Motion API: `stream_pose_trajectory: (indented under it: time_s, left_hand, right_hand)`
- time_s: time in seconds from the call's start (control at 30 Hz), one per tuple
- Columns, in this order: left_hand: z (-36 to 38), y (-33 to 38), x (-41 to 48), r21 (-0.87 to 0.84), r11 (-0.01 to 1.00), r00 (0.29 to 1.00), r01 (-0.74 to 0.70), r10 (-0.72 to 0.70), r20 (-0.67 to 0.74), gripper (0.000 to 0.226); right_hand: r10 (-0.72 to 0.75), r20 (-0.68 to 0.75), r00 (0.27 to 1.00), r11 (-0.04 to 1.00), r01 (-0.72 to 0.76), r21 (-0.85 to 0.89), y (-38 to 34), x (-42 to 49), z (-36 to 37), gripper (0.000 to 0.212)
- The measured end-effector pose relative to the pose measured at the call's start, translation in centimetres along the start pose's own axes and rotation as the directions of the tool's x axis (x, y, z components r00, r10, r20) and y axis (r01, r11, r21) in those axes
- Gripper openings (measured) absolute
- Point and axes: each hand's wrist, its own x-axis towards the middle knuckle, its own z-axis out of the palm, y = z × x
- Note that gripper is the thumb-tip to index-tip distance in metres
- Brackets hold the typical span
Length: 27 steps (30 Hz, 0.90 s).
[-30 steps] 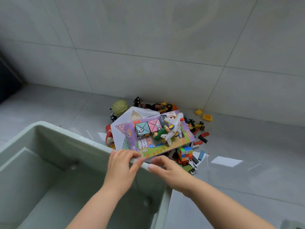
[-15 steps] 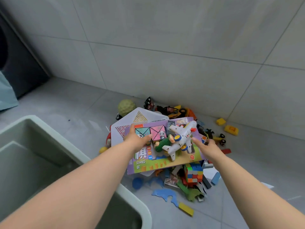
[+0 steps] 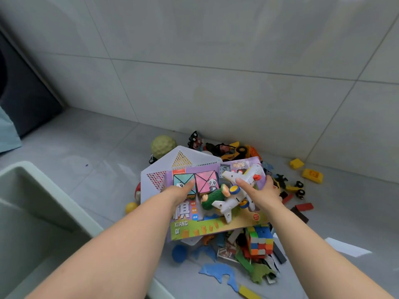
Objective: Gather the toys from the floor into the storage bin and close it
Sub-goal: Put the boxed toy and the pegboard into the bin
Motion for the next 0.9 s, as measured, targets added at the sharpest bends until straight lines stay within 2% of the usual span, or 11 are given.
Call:
stream_pose_trajectory:
  time_s: [0.03,0.13,0.2,0.27,0.3,0.4,0.53,0.67,0.73,0.83,0.9]
  left_hand:
    - [0.1,0.2,0.0,-0.007,1.000,1.000,-0.003,0.003,-0.001,0.081]
    - [0.6,0.1,0.8,-0.030,1.000,0.998,-0.001,-0.001,-0.059,0.126]
    - [0.7,-0.3,2.0,-0.071,0.997,0.997,0.007,-0.013,-0.073,0.132]
    - [-0.6,0.4,-1.0,-0.219,0.976,0.999,0.011,-0.021,-0.044,0.147]
    - [-1.1,0.7,-2.0,-0.312,0.950,0.999,0.005,-0.015,-0.029,0.147]
    - [-3.5,2.5,-5.2,-0.472,0.881,0.999,-0.037,0.041,-0.002,0.126]
    - [-8.8,4.1,-9.0,-0.494,0.853,0.985,-0.165,0.163,-0.049,0.133]
    - [-18.8,1.5,-15.8,-0.637,0.705,0.949,-0.310,0.268,-0.165,0.119]
    - [-23.3,-2.0,-19.1,-0.679,0.664,0.949,-0.314,0.244,-0.200,0.109]
    - [-28.1,-9.6,-22.3,-0.705,0.602,0.914,-0.376,0.114,-0.390,0.075]
    - [-29.9,-14.9,-23.5,-0.680,0.644,0.885,-0.350,-0.011,-0.466,0.072]
  right_hand:
    - [-0.011,-0.042,0.999,0.999,0.009,-0.040,-0.3,-0.1,0.1,0.115]
    - [-0.079,-0.113,0.990,0.996,0.073,-0.052,-1.3,-0.7,-0.8,0.118]
    - [-0.114,-0.125,0.986,0.993,0.109,-0.049,-2.2,-1.5,-1.9,0.120]
    - [-0.145,-0.133,0.980,0.988,0.138,-0.062,-3.4,-2.3,-3.1,0.115]
    - [-0.161,-0.146,0.976,0.986,0.151,-0.075,-4.1,-2.9,-3.7,0.110]
    - [-0.219,-0.173,0.960,0.971,0.197,-0.133,-7.3,-5.0,-5.6,0.101]
    - [-0.287,-0.183,0.940,0.949,0.254,-0.185,-13.6,-9.1,-7.2,0.099]
    - [-0.410,-0.097,0.907,0.904,0.390,-0.176,-21.2,-16.5,-5.0,0.097]
    - [-0.472,-0.012,0.881,0.870,0.464,-0.168,-23.8,-20.8,-2.0,0.093]
    - [-0.505,0.149,0.850,0.830,0.526,-0.185,-24.4,-26.3,4.7,0.080]
    - [-0.502,0.228,0.834,0.818,0.544,-0.189,-23.0,-29.4,9.7,0.078]
